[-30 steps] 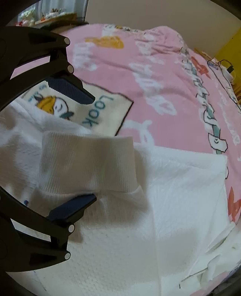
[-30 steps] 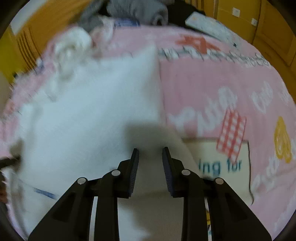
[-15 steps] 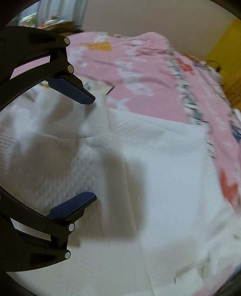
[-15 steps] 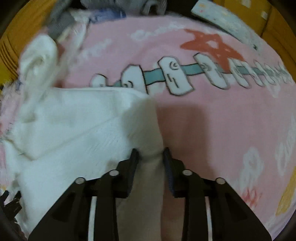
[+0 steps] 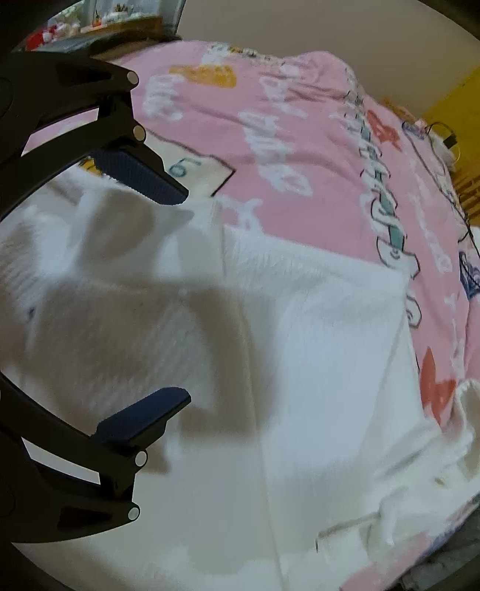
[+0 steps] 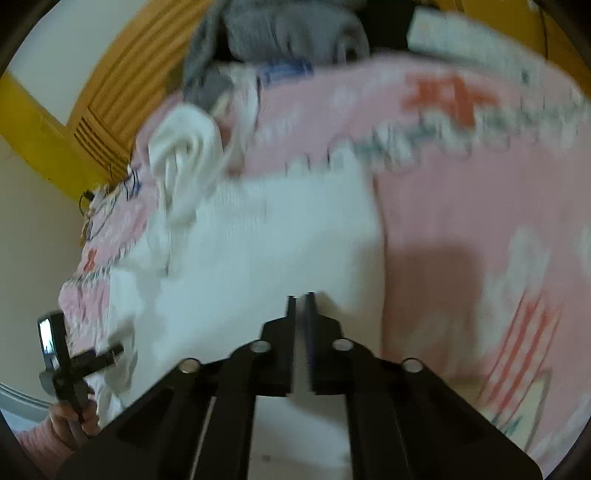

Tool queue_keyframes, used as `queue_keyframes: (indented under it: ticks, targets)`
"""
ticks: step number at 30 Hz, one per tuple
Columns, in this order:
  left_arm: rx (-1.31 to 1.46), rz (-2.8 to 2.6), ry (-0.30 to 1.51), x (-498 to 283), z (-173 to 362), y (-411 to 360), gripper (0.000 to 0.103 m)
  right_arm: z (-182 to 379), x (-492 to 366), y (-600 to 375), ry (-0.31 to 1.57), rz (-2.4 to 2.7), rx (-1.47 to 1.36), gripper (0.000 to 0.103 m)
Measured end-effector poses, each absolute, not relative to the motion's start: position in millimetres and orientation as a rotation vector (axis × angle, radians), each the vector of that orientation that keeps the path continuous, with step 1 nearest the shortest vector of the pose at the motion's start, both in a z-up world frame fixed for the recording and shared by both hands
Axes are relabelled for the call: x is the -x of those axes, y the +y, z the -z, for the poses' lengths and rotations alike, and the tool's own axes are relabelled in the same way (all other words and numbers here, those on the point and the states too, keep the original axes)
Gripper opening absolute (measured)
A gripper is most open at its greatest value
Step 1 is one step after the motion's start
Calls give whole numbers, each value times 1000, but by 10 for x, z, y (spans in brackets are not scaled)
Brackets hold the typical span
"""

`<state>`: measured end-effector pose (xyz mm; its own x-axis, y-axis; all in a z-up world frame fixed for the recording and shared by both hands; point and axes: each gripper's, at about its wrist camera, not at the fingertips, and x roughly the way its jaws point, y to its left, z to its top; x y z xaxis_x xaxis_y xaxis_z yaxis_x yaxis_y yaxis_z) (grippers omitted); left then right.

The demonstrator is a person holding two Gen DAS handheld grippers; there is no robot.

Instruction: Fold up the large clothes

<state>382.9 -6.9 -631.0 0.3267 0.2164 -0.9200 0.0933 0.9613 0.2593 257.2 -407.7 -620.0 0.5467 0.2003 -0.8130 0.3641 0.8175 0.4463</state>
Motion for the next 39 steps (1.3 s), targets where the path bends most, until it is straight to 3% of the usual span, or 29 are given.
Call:
queue_keyframes:
  ticks: [4, 11, 21, 27, 30, 31, 39]
  targets:
    - [-334, -20, 1256, -3808, 6370, -224, 97, 6593, -2551, -4163, 1054, 135, -728, 0]
    - [-314, -28, 1278, -3824, 6555, -162, 98, 6368, -2668, -3604, 1080, 284, -322, 0]
    - [-178, 158, 1235, -4042, 6015, -142, 97, 5964, -2242, -3342, 1039, 232, -344, 5]
    - [-33, 217, 1260, -4645, 5668, -183, 97, 5780, -2796, -3353, 1044, 149, -455, 6]
    - [39, 242, 1247, -5005, 5448, -195, 97, 5613, -3219, -3480, 1021, 115, -563, 20]
    - [71, 241, 1249, -5132, 5385, -177, 97, 5549, -3360, -3515, 1015, 105, -593, 31]
    - [450, 273, 1461, -6118, 5220, -87, 97, 4702, -5132, -3535, 1068, 28, -533, 50]
